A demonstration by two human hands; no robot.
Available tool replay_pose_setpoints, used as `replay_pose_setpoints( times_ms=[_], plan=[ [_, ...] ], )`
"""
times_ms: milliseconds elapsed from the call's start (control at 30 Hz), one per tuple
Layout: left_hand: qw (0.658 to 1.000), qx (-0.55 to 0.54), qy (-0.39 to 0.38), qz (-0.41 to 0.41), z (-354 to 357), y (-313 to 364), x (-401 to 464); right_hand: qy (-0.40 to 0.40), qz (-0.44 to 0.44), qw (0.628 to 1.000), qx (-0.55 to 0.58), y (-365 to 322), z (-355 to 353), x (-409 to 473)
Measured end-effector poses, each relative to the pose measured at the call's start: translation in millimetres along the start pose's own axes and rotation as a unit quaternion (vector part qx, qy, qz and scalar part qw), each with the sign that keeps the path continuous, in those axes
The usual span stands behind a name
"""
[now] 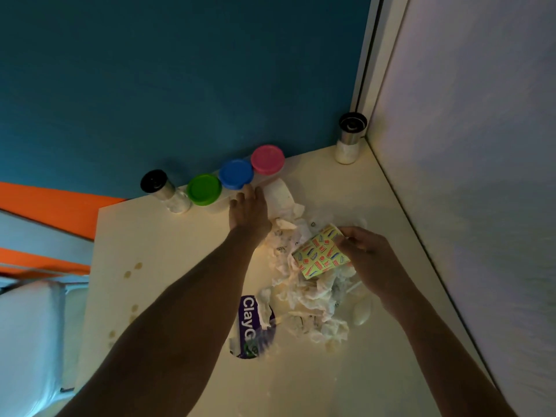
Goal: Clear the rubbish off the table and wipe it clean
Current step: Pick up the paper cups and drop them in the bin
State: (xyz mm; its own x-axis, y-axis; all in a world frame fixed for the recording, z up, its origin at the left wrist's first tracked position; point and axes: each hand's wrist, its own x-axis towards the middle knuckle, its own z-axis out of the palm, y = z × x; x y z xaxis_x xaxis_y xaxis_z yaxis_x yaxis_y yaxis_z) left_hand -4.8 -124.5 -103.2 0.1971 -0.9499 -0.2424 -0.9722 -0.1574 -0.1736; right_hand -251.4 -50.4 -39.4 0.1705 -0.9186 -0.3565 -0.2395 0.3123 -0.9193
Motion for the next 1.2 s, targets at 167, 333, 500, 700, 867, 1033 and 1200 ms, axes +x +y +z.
replay_pose_setpoints(
  times_ms=[167, 333, 500, 700, 867, 1033, 1200],
  plan=[
    [1.000, -0.012, -0.022, -0.015, -6.8, -4.6, -8.4, 0.022, 0.068, 0.990, 0.125, -6.7, 0.0, -6.2],
    [0.994, -0.087, -0.061, -0.023, 4.6, -15.8, -12.9, 0.041, 0.064, 0.988, 0.134, -10.5, 3.5, -21.0],
    [0.987, -0.154, -0.020, -0.046, 3.0, -18.5, -24.9, 0.056, 0.050, 0.993, 0.093, -5.1, 1.9, -33.0],
    [0.974, -0.199, 0.025, -0.107, -18.0, -45.4, -65.6, 0.064, -0.004, 0.998, -0.008, -5.1, 14.3, -42.0],
    [0.946, -0.286, 0.056, -0.138, -21.5, -68.2, -128.0, 0.052, -0.080, 0.990, -0.101, -17.3, 44.3, -55.4],
    [0.915, -0.368, 0.037, -0.161, -7.7, -91.8, -207.4, 0.022, -0.141, 0.975, -0.169, -19.7, 87.5, -83.4],
    [0.834, -0.523, 0.002, -0.176, 28.1, -116.2, -288.9, -0.002, -0.177, 0.958, -0.225, -10.3, 130.0, -120.1]
  ],
)
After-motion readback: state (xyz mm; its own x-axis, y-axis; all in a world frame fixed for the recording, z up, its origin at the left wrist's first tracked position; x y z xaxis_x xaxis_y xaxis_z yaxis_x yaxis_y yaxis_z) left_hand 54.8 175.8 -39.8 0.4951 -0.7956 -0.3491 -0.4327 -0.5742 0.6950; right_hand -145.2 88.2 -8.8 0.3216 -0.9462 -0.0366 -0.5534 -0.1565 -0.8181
